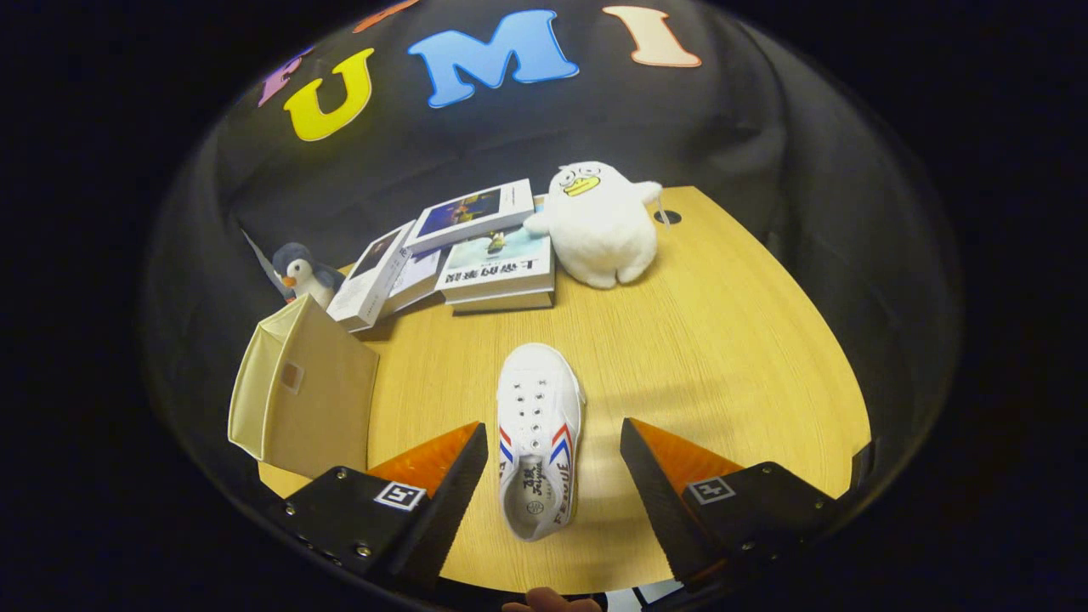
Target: Open the storage box then place both shoes into the box .Put the left shoe in first, then the right shoe, with the right side of both shoes facing outward in a uniform manner.
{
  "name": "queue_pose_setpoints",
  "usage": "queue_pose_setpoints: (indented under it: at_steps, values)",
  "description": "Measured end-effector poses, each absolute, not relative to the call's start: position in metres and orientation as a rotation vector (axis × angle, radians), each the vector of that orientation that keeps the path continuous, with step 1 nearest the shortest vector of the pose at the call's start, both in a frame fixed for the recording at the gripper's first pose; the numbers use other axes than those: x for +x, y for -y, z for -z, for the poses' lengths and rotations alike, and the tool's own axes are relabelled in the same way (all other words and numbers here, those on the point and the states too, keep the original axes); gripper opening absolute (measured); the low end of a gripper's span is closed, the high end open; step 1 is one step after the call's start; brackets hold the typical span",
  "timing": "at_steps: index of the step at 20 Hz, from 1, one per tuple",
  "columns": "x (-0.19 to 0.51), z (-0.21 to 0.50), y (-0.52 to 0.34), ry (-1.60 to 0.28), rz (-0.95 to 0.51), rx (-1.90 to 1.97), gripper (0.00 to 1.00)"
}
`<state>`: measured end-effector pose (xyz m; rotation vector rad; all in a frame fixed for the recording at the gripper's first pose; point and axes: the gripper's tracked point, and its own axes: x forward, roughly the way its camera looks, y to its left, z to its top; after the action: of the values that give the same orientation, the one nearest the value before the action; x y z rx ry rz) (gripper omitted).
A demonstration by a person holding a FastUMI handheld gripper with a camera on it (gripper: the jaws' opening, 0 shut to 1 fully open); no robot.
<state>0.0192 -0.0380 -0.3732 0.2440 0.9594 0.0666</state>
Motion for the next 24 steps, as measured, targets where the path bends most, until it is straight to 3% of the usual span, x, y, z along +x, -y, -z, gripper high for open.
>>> queue_pose_setpoints:
  at_steps: [13,24]
  values:
    - [-0.006,0.464,0.042,-1.227,-0.061,0.007,0.96]
    - [0.015,0.469,0.052,-1.186,-0.048,-0.118,0.95]
